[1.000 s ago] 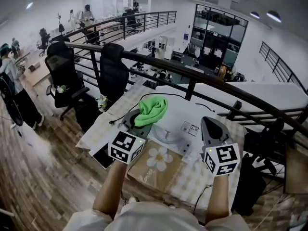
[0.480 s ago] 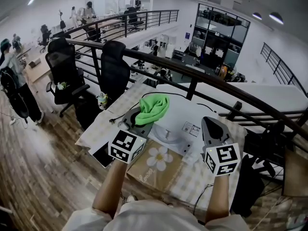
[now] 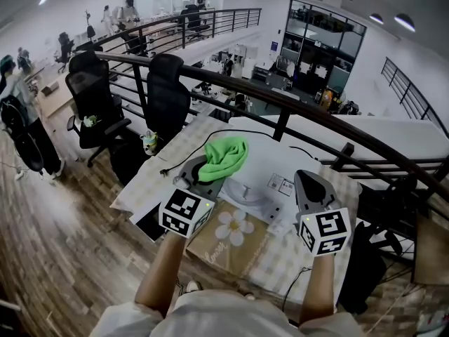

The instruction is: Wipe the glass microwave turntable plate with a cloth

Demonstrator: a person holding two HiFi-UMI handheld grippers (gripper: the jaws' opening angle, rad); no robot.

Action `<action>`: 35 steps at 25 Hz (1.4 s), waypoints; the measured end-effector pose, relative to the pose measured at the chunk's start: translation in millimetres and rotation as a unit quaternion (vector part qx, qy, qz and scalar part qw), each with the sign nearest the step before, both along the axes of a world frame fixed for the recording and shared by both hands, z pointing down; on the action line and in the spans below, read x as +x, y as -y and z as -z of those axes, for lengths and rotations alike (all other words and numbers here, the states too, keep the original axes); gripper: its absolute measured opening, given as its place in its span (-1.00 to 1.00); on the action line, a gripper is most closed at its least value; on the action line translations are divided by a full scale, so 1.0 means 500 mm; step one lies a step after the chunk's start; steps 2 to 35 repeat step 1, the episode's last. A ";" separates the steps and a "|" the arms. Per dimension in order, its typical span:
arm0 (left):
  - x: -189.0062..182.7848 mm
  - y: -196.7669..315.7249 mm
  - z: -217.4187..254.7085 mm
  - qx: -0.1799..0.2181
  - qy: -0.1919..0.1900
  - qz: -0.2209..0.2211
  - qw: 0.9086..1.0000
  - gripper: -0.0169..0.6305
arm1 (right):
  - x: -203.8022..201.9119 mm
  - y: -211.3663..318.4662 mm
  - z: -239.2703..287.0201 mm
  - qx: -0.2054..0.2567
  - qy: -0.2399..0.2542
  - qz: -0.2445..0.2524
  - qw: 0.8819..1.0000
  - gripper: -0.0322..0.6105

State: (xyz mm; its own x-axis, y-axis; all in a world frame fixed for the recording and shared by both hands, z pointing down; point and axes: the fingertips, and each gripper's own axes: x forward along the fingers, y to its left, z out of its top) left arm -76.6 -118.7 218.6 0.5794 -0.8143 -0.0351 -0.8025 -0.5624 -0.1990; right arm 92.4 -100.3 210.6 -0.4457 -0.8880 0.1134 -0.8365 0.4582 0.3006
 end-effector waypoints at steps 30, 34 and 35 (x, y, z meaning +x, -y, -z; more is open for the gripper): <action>0.000 0.001 -0.003 -0.001 0.000 -0.001 1.000 -0.70 | 0.000 0.001 -0.002 -0.001 0.000 0.000 1.000 -0.86; 0.000 0.001 -0.003 -0.001 0.000 -0.001 1.000 -0.70 | 0.000 0.001 -0.002 -0.001 0.000 0.000 1.000 -0.86; 0.000 0.001 -0.003 -0.001 0.000 -0.001 1.000 -0.70 | 0.000 0.001 -0.002 -0.001 0.000 0.000 1.000 -0.86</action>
